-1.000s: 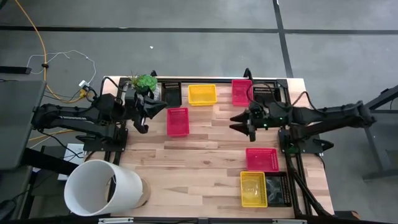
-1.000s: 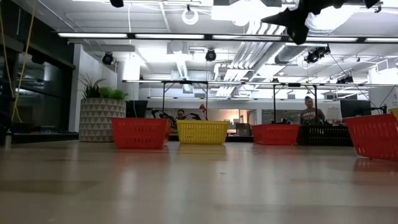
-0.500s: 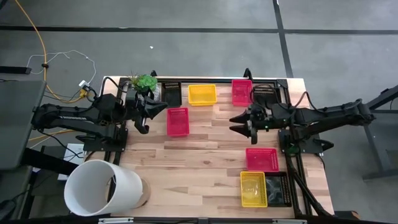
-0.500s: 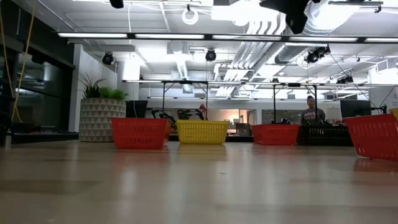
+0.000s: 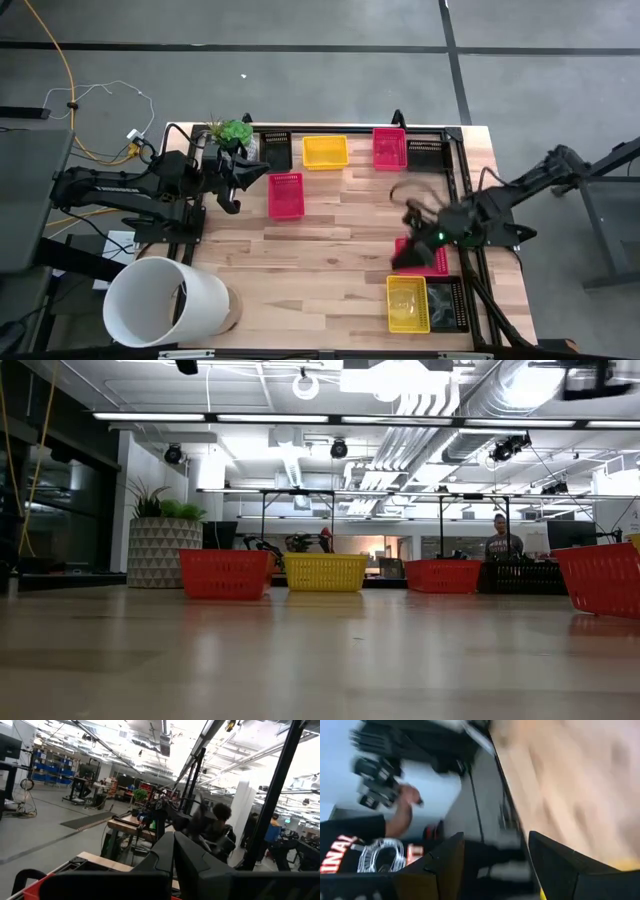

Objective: Stack baskets by color
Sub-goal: Stack the bottom yellow bin on the top yellow bin

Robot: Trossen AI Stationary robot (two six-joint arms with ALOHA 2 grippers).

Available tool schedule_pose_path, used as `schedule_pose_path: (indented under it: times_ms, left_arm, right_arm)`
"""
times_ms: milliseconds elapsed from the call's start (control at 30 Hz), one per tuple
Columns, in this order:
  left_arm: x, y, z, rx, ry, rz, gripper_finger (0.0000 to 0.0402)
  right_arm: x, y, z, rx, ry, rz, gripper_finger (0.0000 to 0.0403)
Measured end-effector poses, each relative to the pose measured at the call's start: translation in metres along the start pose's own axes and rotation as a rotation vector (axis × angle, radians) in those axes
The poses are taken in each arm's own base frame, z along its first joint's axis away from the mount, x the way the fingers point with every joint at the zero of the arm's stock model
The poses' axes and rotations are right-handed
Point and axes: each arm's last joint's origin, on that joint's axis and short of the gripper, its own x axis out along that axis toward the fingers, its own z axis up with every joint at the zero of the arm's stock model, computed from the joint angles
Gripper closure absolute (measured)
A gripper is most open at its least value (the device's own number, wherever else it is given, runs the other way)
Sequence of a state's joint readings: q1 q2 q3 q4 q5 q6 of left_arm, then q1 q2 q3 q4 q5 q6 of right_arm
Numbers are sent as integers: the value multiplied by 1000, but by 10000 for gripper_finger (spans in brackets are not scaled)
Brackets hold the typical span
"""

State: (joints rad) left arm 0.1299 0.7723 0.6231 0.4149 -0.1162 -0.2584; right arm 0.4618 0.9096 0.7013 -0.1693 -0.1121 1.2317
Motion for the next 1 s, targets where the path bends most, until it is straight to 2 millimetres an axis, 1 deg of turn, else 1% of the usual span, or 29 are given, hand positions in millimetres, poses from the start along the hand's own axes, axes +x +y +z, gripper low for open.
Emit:
schedule_pose_path:
  times_ms: [133, 233, 333, 433, 533, 600, 700, 833, 1000]
  left_arm:
    - [0, 0, 0, 0, 0, 0, 401]
    - [0, 0, 0, 0, 0, 0, 401]
    - [0, 0, 0, 0, 0, 1, 401]
    - [0, 0, 0, 0, 0, 2, 401]
    - [0, 0, 0, 0, 0, 2, 401]
    - [0, 0, 0, 0, 0, 2, 401]
    - [0, 0, 0, 0, -1, 4, 401]
    - [0, 0, 0, 1, 0, 5, 401]
    - [0, 0, 0, 1, 3, 5, 401]
  right_arm:
    - [19, 1, -30, 180, 142, -58, 195]
    - [37, 8, -44, 233, 235, -137, 195]
    - [53, 18, -48, 261, 298, -258, 195]
    - [68, 20, -47, 318, 304, -462, 195]
    - [81, 15, -43, 432, 211, -704, 195]
    - [92, 12, -43, 496, 143, -795, 195]
    - [111, 5, -42, 570, 90, -840, 195]
    - [135, -9, -42, 620, 90, -845, 195]
    - [154, -33, -49, 675, 111, -963, 195]
